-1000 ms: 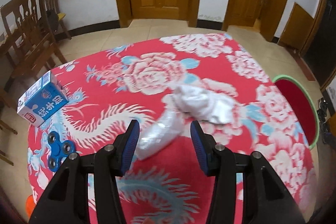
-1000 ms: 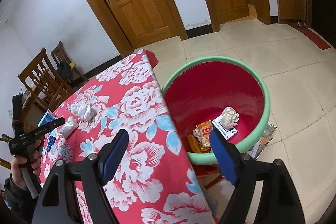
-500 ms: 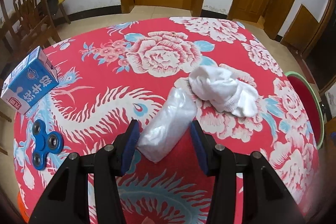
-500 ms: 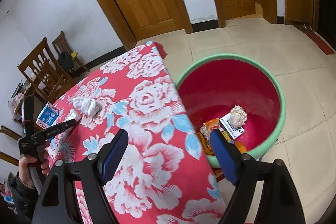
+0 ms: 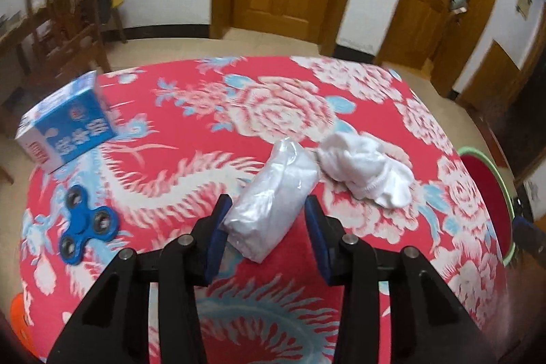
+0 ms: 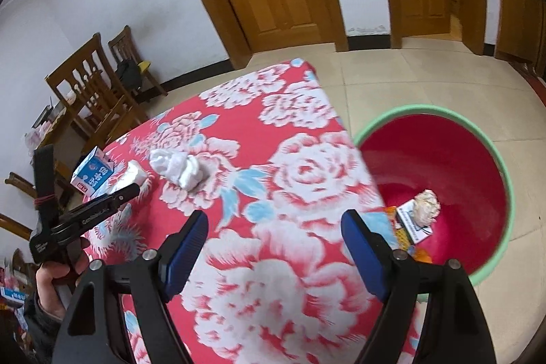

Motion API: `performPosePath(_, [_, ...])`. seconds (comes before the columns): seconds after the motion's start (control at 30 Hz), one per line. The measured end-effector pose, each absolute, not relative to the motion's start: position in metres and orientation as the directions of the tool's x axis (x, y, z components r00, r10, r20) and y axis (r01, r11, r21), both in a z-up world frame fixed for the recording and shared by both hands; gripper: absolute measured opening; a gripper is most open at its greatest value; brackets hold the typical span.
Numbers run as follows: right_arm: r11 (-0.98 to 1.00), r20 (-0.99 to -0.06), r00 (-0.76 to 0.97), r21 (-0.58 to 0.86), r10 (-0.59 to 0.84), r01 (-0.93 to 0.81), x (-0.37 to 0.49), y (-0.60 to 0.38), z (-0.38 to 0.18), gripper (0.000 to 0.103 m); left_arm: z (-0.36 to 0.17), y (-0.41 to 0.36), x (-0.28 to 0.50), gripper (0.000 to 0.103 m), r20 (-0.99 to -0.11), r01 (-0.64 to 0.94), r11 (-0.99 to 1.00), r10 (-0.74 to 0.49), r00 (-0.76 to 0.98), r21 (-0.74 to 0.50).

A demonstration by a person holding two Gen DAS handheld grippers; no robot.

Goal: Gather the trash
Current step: 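Grasp the white socks with the right gripper while the left holds the plastic bag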

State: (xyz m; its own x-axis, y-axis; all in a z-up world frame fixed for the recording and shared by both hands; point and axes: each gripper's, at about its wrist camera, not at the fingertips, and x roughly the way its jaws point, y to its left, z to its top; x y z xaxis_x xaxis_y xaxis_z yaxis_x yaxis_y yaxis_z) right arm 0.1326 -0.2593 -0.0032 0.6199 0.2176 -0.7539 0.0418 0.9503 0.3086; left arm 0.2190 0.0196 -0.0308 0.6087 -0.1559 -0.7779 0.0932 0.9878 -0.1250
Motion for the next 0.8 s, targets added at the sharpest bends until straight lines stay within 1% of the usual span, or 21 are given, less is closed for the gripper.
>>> performPosePath(0.2, [0.954, -0.763, 0.601, 0.301, 0.239, 0.003, 0.156, -0.23, -0.005, 0.082, -0.035, 0.052, 0.217, 0.044, -0.759, -0.037, 0.98, -0.128, 0.638, -0.196])
performPosePath(0.33, [0.955, -0.767, 0.589, 0.295, 0.255, -0.028, 0.173, -0.21, -0.008, 0.082, -0.036, 0.068, 0.214, 0.044, -0.74, -0.086, 0.97, -0.116, 0.662, -0.229])
performPosePath(0.5, [0.954, -0.783, 0.552, 0.288, 0.287, -0.088, 0.199, -0.182, -0.02, 0.082, -0.039, 0.077, 0.212, 0.044, -0.731, -0.117, 0.967, -0.091, 0.676, -0.228])
performPosePath(0.63, [0.96, -0.796, 0.538, 0.249, 0.279, -0.13, 0.215, -0.159, -0.031, 0.083, -0.041, 0.079, 0.21, 0.044, -0.732, -0.124, 0.968, -0.079, 0.676, -0.218])
performPosePath(0.8, [0.959, -0.785, 0.551, 0.226, 0.282, -0.17, 0.231, -0.142, -0.033, 0.083, -0.043, 0.079, 0.21, 0.044, -0.731, -0.118, 0.97, -0.077, 0.677, -0.212])
